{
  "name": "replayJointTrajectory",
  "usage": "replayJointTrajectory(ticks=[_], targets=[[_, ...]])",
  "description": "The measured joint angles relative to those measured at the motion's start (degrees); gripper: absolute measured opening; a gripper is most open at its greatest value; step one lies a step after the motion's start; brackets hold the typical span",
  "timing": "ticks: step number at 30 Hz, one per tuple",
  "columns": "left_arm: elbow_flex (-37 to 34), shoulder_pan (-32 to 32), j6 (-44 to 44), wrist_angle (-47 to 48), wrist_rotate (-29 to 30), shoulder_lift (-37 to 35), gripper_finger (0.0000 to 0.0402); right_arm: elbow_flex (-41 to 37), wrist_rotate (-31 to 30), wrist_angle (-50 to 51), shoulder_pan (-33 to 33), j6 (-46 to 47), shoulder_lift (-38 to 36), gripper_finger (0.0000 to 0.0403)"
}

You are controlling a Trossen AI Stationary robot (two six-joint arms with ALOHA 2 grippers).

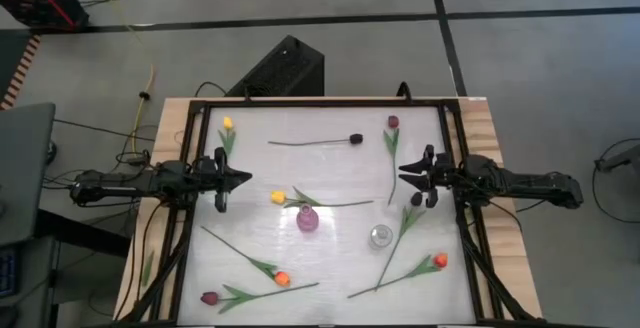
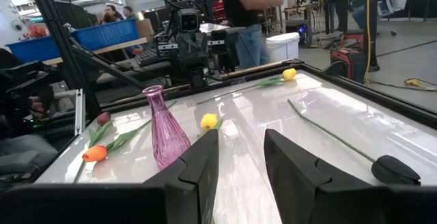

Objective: Sort flowers into vase by color

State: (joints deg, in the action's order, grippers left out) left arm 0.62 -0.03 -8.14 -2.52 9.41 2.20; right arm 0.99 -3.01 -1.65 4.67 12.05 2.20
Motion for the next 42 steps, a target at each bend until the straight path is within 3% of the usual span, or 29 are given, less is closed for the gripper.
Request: replayJointTrajectory(ticks=[26,33,42], targets=[[0.0,0.0,-0.2,0.0,0.0,0.0,0.0000,0.0,0.0,0.0,0.0,0.0,0.0,0.0145],[0.0,0.0,-11.5,0.0,0.3,0.0,0.0000,0.0,0.0,-0.3,0.0,0.0,0.0,0.0145],[0.0,0.0,-18.5,-1.7,7.9,0.0,0.0000,0.0,-0.9,-5.0,-0.1,3.0,0.2,0.0145]])
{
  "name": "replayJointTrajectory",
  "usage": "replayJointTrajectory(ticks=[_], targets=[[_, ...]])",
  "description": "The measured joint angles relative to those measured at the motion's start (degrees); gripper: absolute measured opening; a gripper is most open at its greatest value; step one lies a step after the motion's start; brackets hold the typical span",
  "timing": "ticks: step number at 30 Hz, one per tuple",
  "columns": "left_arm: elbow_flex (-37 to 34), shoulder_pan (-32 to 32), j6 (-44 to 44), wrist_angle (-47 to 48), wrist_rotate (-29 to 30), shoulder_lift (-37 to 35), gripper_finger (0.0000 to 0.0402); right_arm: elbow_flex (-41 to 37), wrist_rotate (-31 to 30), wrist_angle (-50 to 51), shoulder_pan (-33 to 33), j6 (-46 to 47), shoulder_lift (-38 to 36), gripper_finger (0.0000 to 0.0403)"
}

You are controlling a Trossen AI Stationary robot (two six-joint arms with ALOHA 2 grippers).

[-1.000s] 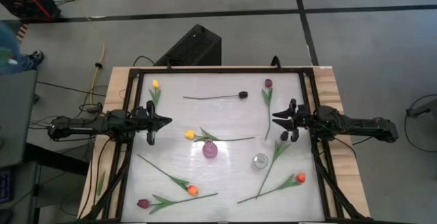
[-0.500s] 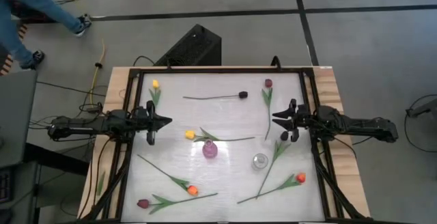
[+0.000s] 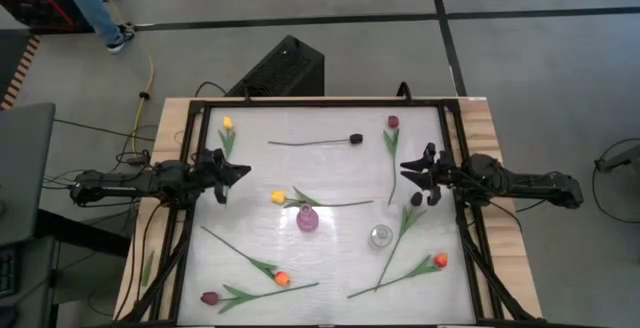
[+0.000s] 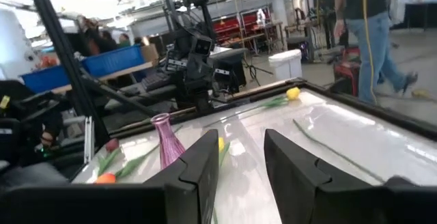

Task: Sort flowers into vase by color
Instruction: Put the bottom black flower into the pink vase

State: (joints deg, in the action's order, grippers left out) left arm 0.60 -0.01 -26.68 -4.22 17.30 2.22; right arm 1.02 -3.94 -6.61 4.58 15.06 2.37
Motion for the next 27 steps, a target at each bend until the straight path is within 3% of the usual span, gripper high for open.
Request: replayJointTrajectory(ticks=[5,11,18,22,27], targets=[[0.0,0.0,-0.1,-1.4,7.5,0.0,0.0000,1.0,-0.4,-3.3,1.4,0.0,1.0,0.0145],[0.0,0.0,9.2,-13.4,1.7,3.0,0.0000,8.9,-0.8,2.5,5.3,1.5,10.0,0.0137],[0.2,0.0,12.8,-24.3,0.2,15.6,0.0001,21.3,-0.7,8.2,8.4,2.4,27.5,0.0134],[2.1,0.0,15.2,-25.0,0.5,22.8,0.0020,31.7,-0.7,18.7,8.1,8.5,37.7,0.0136],[4.5,0.0,18.7,-25.1,-1.7,30.0,0.0084,43.3,-0.6,35.6,6.9,21.4,50.1,0.0131]])
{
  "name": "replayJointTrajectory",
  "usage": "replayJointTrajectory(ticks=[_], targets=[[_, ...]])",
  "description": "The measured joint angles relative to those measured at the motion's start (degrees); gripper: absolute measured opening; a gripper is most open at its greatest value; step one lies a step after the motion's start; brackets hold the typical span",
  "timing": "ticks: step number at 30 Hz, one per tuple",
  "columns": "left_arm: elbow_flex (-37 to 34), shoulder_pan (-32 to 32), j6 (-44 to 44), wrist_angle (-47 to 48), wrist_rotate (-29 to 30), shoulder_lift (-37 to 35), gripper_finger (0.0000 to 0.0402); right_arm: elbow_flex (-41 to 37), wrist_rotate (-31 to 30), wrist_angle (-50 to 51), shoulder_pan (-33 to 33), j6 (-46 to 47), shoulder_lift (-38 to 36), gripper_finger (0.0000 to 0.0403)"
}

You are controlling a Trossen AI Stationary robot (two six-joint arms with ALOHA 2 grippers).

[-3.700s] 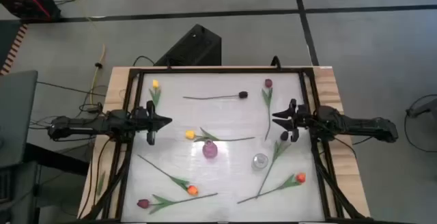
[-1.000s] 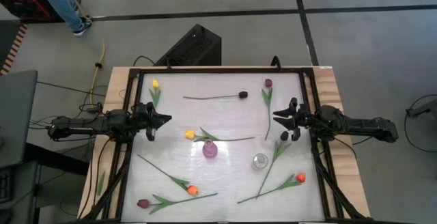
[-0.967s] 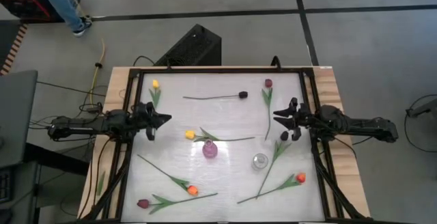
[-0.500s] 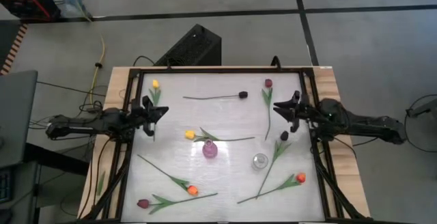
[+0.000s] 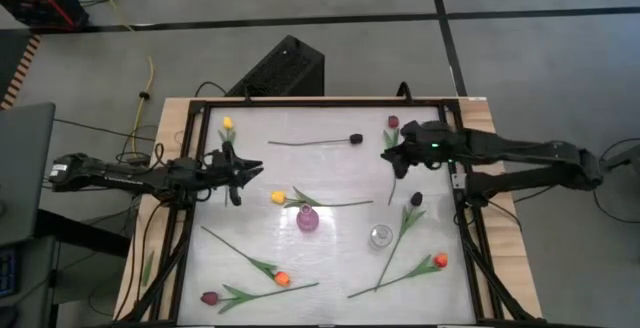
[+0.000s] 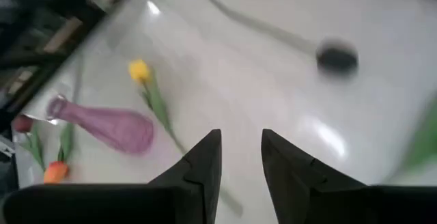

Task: Sort flowers into vase by color
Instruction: Put the bottom black flower into the pink vase

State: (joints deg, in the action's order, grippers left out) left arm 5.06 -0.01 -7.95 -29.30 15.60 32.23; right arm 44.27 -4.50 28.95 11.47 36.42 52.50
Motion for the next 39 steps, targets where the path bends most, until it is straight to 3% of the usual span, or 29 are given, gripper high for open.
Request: replayJointTrajectory(ticks=[8,18,24,33,39], targets=[[1.5,0.0,1.7,0.3,0.1,5.6,0.0165,12.2,1.5,24.8,-6.2,22.7,11.2,0.0123],[1.5,0.0,3.9,2.1,0.0,6.6,0.0170,12.5,0.3,33.7,-23.5,52.7,18.3,0.0123],[1.5,0.0,2.8,4.2,-3.1,6.6,0.0169,12.5,0.1,40.2,-33.5,70.1,23.7,0.0123],[1.5,0.0,0.2,6.6,-7.4,6.6,0.0169,11.8,-1.3,39.8,-36.2,74.0,30.8,0.0142],[1.5,0.0,-1.5,7.6,-10.9,6.6,0.0169,4.6,-2.0,30.5,-34.1,71.6,30.7,0.0181]])
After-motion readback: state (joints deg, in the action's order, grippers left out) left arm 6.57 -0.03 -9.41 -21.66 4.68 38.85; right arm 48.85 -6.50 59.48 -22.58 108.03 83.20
